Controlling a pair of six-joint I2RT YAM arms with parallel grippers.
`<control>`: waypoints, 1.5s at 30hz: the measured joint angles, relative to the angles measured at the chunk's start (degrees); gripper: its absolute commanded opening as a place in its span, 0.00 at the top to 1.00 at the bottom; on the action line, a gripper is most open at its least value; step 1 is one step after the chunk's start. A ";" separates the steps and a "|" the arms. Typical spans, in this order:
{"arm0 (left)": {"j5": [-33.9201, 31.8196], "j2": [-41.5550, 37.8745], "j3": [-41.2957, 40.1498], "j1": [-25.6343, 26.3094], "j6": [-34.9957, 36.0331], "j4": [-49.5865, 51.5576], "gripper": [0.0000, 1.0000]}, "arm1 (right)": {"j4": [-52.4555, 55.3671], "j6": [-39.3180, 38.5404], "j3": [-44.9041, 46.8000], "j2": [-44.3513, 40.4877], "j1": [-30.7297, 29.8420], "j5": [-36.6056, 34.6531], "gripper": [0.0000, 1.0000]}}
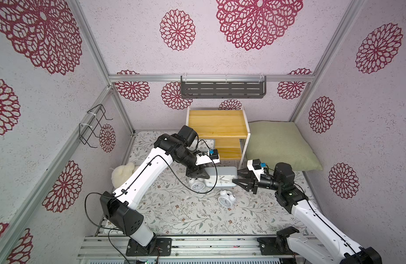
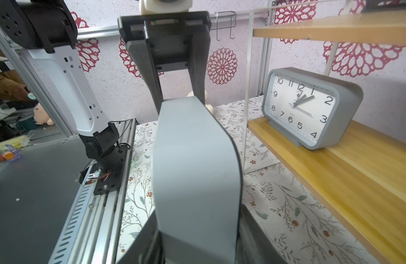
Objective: Place the alarm clocks on the shelf by style
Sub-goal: Pick up the alarm from the center of the board, then place the alarm on the shelf.
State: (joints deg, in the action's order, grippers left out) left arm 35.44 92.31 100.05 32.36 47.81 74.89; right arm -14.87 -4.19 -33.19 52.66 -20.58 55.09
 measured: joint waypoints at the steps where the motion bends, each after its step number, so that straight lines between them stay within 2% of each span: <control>1: 0.00 0.00 0.04 0.00 0.02 0.02 0.75 | 0.02 0.00 0.00 0.00 0.00 0.00 0.70; 8: -0.13 -0.22 -0.24 0.02 -0.52 -1.55 0.45 | 0.26 -0.26 0.00 -0.90 0.00 -1.38 0.82; 11: -0.90 -2.16 -3.19 0.13 -3.54 -7.43 0.33 | 1.36 0.04 0.04 -2.45 -0.20 -4.50 0.84; 15: -4.15 -7.61 -9.62 0.20 -7.98 -16.35 0.24 | 4.07 0.39 0.48 -5.64 -0.20 -9.01 0.85; 27: -14.36 -20.59 -22.36 -3.85 -22.23 -37.57 0.20 | 17.75 4.26 1.14 -15.34 -0.20 -21.24 0.89; 37: -24.52 -27.12 -27.54 -6.54 -31.17 -43.47 0.20 | 35.47 7.74 -3.85 -21.44 -0.20 -34.10 0.89; 45: -27.65 -27.56 -28.02 -9.11 -35.98 -44.13 0.20 | 42.25 8.85 -9.42 -21.35 -0.20 -44.33 0.89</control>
State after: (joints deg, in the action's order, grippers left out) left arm 7.79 64.75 72.03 23.24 11.84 30.76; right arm 27.38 4.67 -42.61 31.31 -20.78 10.76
